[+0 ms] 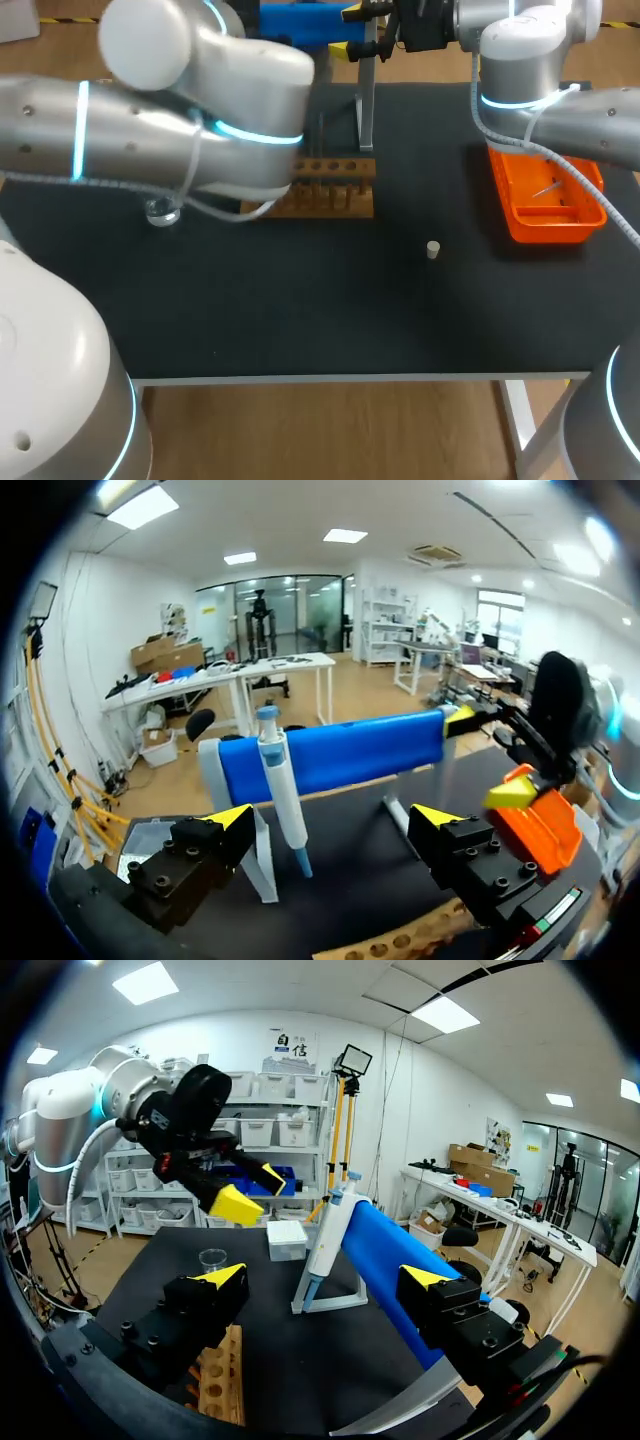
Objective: Invert the test tube, pick up the pipette, mount the tip to pipette, aspirate from beaker and dispense into the tube, eject the tip, return the pipette, and cap with the stopper.
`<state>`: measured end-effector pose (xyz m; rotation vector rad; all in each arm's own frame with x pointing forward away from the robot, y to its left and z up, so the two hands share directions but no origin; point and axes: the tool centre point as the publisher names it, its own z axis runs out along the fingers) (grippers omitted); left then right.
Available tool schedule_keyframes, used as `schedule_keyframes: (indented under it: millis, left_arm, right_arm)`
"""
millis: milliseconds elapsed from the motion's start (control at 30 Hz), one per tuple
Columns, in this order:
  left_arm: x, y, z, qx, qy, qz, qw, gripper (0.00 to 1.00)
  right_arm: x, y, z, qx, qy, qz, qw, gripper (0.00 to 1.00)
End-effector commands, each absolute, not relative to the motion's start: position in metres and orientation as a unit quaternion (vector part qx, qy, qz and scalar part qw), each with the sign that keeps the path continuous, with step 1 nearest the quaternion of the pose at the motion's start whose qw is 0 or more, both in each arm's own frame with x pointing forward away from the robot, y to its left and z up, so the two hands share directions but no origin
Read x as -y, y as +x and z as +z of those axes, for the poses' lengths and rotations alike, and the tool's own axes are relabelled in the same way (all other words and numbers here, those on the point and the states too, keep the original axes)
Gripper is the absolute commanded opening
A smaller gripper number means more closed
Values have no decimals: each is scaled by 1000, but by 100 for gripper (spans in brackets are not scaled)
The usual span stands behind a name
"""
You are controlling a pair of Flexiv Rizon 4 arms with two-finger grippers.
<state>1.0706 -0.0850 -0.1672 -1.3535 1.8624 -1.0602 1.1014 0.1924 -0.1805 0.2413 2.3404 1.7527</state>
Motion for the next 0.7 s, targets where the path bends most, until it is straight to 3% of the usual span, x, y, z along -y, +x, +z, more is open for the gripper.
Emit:
schedule_keyframes:
  millis: [33,700]
  left_arm:
    - [66,1038,-161,-749,-383,-491,228,100]
    - [89,981,-166,-819,-159,-539,118,100]
  right_arm:
    - [-192,1101,-180,-794,82,593,103,100]
    - [-192,1101,-180,-794,82,593,103,100]
